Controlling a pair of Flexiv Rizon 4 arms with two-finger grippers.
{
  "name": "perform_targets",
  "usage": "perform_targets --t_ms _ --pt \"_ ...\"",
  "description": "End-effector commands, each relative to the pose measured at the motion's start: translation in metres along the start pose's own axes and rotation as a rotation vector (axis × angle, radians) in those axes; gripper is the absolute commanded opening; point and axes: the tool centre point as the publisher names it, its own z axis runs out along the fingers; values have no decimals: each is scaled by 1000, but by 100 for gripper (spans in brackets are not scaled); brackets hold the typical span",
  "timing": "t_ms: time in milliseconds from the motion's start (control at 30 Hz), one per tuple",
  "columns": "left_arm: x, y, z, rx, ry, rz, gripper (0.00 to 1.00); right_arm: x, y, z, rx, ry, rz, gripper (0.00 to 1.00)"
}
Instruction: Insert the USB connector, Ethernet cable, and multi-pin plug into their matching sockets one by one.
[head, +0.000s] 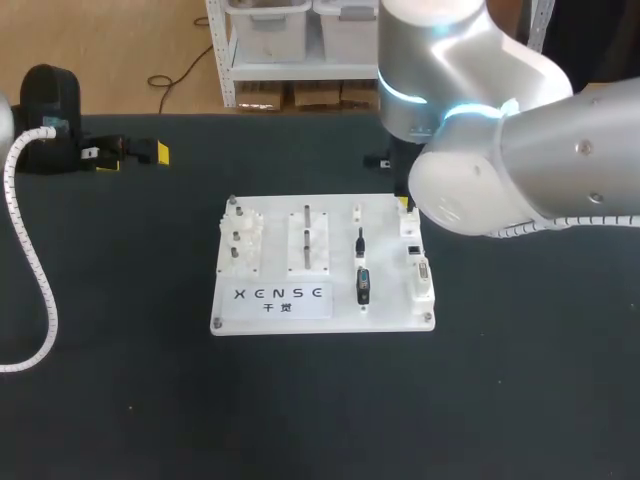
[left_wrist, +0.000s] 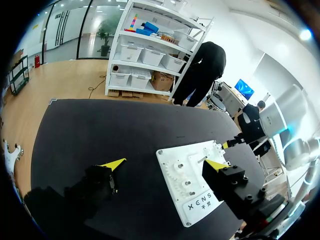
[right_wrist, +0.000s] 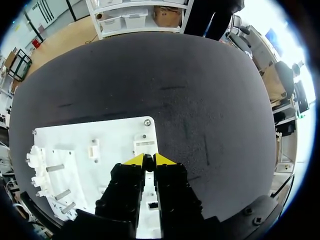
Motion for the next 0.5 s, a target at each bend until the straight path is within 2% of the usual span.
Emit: perform_targets --t_ms 33,167,200,233,267,500 --pt "0 0 0 0 0 0 100 0 -3 14 8 16 6 0" --pt "0 0 0 0 0 0 100 0 -3 14 10 14 16 2" --pt "0 0 0 0 0 0 100 -1 -3 12 9 7 16 22" --pt "0 0 0 0 0 0 100 -1 -2 9 10 -4 15 51" --pt "0 0 0 0 0 0 100 -2 -2 5 3 -17 15 100" --pt "0 0 0 0 0 0 100 -3 7 -27 -10 -80 -2 100"
